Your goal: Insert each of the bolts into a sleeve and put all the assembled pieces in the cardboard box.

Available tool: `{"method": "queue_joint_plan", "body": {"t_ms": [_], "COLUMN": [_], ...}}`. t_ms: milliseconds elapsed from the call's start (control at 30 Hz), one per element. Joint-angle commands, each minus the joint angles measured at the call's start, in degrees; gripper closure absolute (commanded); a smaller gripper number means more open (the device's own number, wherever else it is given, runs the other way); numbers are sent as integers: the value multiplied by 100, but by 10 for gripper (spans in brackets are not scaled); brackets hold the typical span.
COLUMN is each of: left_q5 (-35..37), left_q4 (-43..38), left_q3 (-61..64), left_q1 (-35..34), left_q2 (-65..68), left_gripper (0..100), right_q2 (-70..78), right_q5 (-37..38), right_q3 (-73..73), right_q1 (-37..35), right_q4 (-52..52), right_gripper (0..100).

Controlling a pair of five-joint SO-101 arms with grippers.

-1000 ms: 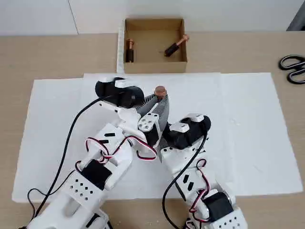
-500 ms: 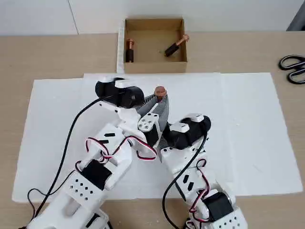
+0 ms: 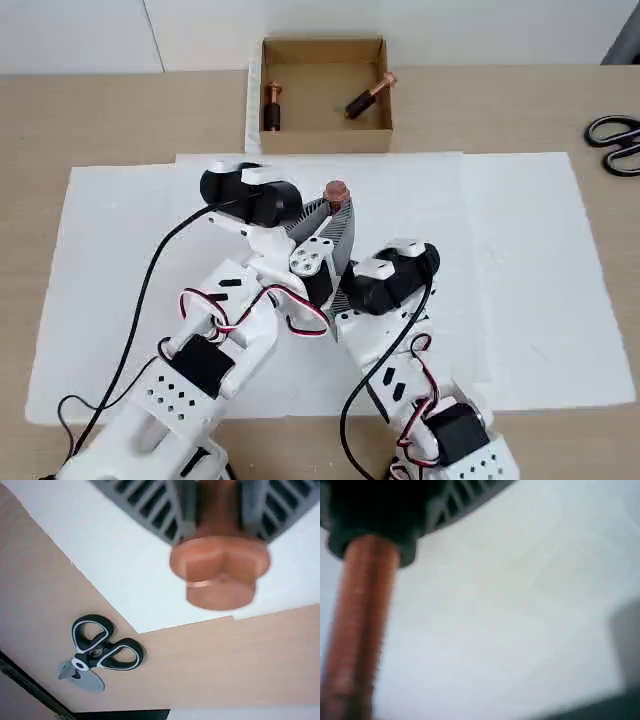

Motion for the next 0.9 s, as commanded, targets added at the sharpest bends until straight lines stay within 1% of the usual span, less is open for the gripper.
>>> {"method": "queue_joint_plan", "body": {"t_ms": [0, 267, 400, 867], "left_q5": [44, 26, 26, 26], "left_q4": [-176, -202, -404, -387], "left_q3": [-31, 101, 119, 207], "left_q1": [-26, -26, -141, -105], "left_q2": [-141, -123, -70, -70], "left_gripper": [994, 994, 994, 994], "right_q2": [-110, -110, -110, -110], "right_q5": [-35, -26, -26, -26], "right_q3": [-70, -202, -237, -273], "right_q1": [-48, -31, -22, -13], "right_q4": [-119, 13, 84, 92], "right_gripper": [994, 994, 994, 994]}}
